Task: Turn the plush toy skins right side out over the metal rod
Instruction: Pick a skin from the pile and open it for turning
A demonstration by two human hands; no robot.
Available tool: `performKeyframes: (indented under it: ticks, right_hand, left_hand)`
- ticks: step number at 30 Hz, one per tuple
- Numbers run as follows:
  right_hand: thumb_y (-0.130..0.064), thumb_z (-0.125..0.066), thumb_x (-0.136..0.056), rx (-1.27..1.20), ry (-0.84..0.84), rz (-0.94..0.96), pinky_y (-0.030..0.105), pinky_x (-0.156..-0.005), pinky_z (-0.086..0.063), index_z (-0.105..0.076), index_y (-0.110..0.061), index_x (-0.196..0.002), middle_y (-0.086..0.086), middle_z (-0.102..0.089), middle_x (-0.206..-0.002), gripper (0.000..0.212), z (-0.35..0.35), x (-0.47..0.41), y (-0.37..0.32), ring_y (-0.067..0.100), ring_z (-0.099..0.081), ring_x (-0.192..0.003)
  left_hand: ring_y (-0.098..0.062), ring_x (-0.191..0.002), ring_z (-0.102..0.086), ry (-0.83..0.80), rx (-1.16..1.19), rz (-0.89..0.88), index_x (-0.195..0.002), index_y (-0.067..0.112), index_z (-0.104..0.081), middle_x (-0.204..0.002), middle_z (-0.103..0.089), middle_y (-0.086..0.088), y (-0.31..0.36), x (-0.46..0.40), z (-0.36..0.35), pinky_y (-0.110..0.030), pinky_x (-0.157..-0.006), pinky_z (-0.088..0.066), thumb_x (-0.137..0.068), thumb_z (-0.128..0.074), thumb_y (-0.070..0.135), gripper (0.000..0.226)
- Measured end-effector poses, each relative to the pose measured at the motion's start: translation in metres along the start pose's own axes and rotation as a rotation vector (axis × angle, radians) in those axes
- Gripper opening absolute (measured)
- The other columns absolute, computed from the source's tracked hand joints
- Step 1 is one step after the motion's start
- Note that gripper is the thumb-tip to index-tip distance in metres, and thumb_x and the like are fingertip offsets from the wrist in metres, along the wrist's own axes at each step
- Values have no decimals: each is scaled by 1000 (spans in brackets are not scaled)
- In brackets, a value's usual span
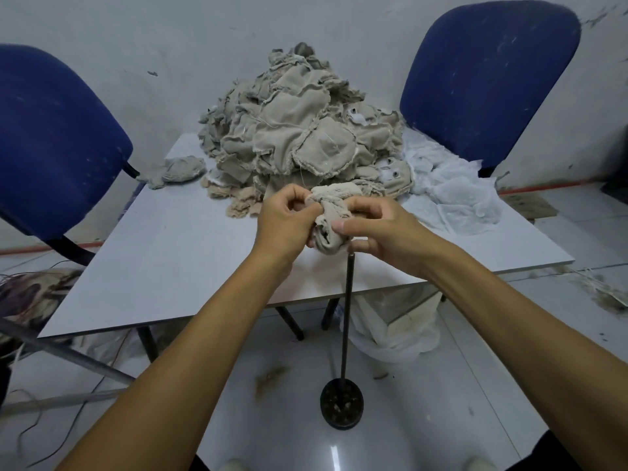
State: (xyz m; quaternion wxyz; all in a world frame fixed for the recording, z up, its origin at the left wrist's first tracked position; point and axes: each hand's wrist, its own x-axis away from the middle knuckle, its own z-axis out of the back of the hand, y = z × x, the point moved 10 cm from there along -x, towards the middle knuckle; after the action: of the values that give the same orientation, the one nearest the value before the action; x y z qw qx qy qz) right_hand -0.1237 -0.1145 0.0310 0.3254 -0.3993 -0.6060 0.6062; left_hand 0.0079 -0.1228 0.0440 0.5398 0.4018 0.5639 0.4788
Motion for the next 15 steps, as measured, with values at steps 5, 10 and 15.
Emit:
performKeyframes:
  ticks: [5, 10, 15]
  right_hand:
    - [-13, -70, -79, 136, 335, 108, 41, -64, -60, -60, -16, -68, 6, -67, -68, 15, 22, 1, -3, 22, -68, -68]
    - [-21, -66, -69, 313, 675, 121, 33, -58, -37, -50, -23, -54, -10, -49, -52, 22, 56, 13, -3, 13, -45, -58]
    - [-8, -62, -85, 109, 674, -36, 31, -54, -46, -57, -14, -64, 3, -56, -63, 23, 57, 11, 14, 21, -54, -62]
  left_hand:
    - [-15, -51, -55, -63, 90, 107, -66, 15, -55, -57, -60, 3, -5, 4, -13, -22, -42, -41, -83, -57, 0, 23]
    - [-22, -67, -59, -323, -20, 34, -85, 9, -58, -80, -59, -13, -2, 19, -45, -31, -57, -54, -70, -68, 10, 18]
    - [-29, -81, -61, -434, 48, 72, -98, 7, -60, -97, -55, -19, -2, 16, -47, -29, -66, -57, -72, -78, 1, 32]
